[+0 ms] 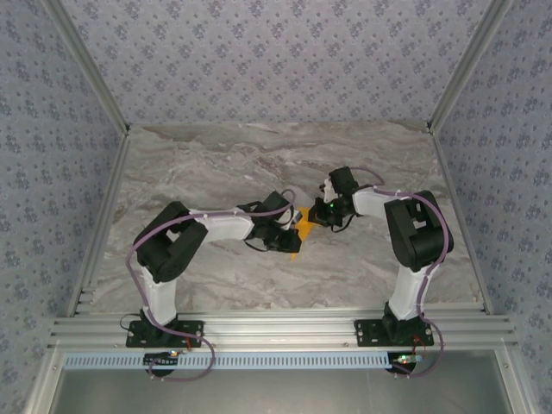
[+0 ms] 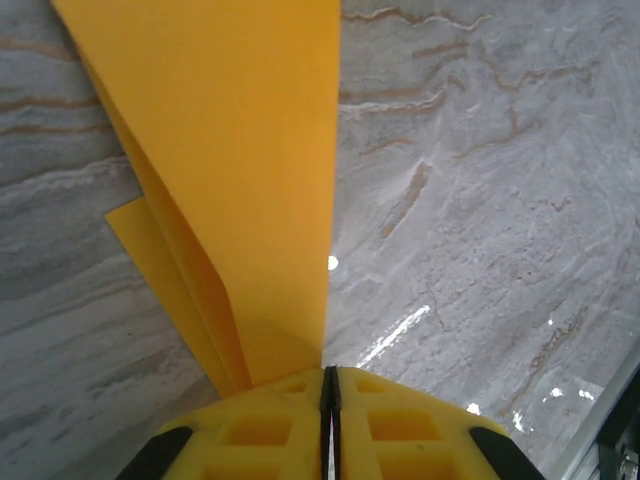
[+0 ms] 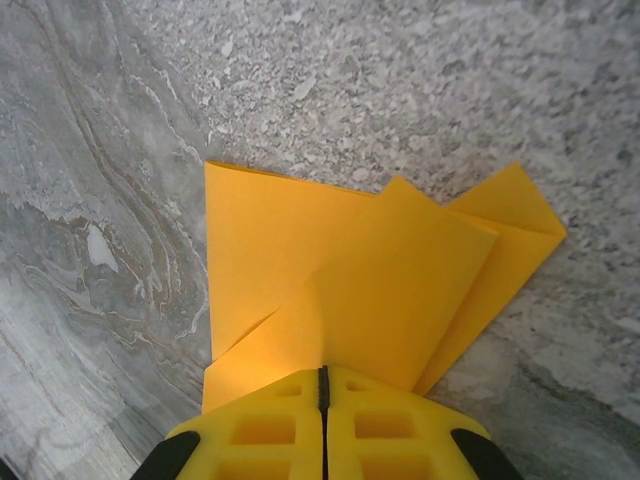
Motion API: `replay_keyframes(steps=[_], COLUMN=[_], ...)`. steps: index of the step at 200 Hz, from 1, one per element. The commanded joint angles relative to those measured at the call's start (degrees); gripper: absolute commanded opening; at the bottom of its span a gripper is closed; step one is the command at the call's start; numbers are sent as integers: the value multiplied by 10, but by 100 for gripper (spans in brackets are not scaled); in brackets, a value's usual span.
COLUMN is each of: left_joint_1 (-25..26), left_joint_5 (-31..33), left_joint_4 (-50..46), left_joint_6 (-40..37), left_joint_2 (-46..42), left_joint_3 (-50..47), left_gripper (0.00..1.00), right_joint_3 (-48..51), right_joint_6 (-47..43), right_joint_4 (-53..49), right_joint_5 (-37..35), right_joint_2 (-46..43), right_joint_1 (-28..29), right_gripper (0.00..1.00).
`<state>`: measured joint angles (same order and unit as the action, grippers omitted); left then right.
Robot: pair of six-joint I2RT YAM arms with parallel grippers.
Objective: Fold a paper plane with a square sheet of paper (fold left side to right side)
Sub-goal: Fold the wing for the fifth time at the center of the table.
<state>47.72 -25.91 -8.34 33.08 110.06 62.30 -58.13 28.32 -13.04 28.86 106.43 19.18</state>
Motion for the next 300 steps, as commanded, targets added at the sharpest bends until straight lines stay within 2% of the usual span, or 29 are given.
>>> replay_keyframes(steps=[1, 57, 94, 124, 175, 300], left_joint_1=[-2, -1, -1, -1, -1, -1], left_joint_5=[17, 19, 20, 21, 19, 18], left_joint_4=[11, 43, 52, 52, 51, 46], left_joint_6=[12, 24, 24, 24, 24, 22], left_joint_2=[7, 8, 9, 10, 12, 14], left_joint_3=[-33, -70, -74, -73, -73, -79], left_gripper=[7, 5, 4, 4, 4, 3], right_joint_3=[32, 105, 167, 184, 160, 94], right_joint_6=[-10, -13, 4, 30, 28, -46], right_joint_4=[6, 92, 125, 165, 171, 110], right_joint_5=[5, 41, 40, 44, 35, 5], right_joint_2=[-16, -127, -175, -160, -112, -28], right_joint_1=[-3, -3, 22, 45, 62, 23], right_gripper=[8, 6, 6, 6, 6, 5])
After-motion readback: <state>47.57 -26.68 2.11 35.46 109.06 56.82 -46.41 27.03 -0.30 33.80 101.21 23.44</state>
